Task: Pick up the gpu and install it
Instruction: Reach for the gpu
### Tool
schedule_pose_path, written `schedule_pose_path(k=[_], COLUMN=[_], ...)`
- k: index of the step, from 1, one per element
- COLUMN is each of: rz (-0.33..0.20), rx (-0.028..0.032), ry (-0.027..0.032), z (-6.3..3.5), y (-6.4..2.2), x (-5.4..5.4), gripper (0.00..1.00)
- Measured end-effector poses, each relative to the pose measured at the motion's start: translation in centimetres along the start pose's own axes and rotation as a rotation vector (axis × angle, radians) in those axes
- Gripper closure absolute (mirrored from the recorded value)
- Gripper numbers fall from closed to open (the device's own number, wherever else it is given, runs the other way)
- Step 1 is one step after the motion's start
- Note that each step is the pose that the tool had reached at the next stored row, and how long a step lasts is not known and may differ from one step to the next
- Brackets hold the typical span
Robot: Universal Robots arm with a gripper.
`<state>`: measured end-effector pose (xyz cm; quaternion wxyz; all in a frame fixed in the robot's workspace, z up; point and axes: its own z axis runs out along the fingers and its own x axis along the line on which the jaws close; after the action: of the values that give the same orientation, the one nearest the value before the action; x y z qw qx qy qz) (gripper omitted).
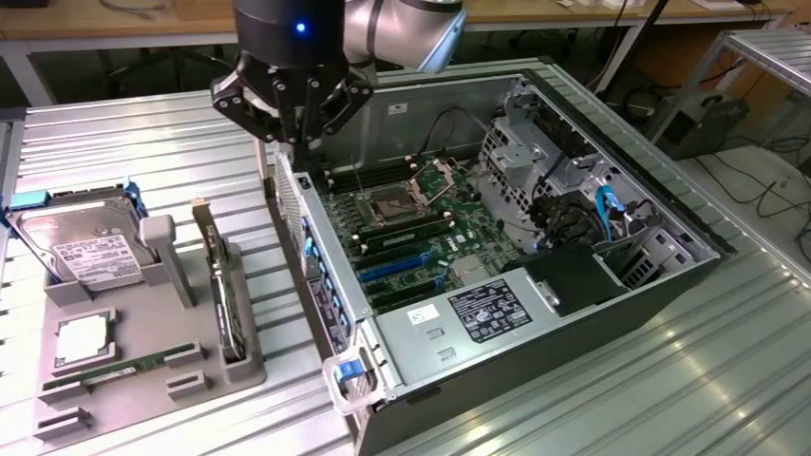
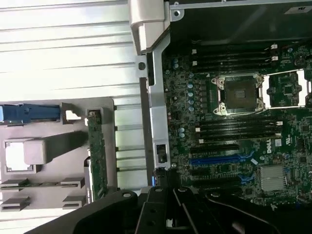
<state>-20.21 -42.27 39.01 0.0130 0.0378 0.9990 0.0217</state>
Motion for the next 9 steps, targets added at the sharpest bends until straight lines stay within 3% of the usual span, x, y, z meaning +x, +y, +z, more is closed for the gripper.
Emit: schedule_pose_path(k=[6, 9], rz=[0.0, 0.0], rx=[0.0, 0.0008], ry=[-0.0001, 0.0], z=[0.17, 0.37], y=[-1.23, -1.63], x=[3.6, 4.6], gripper=[0.89, 0.89])
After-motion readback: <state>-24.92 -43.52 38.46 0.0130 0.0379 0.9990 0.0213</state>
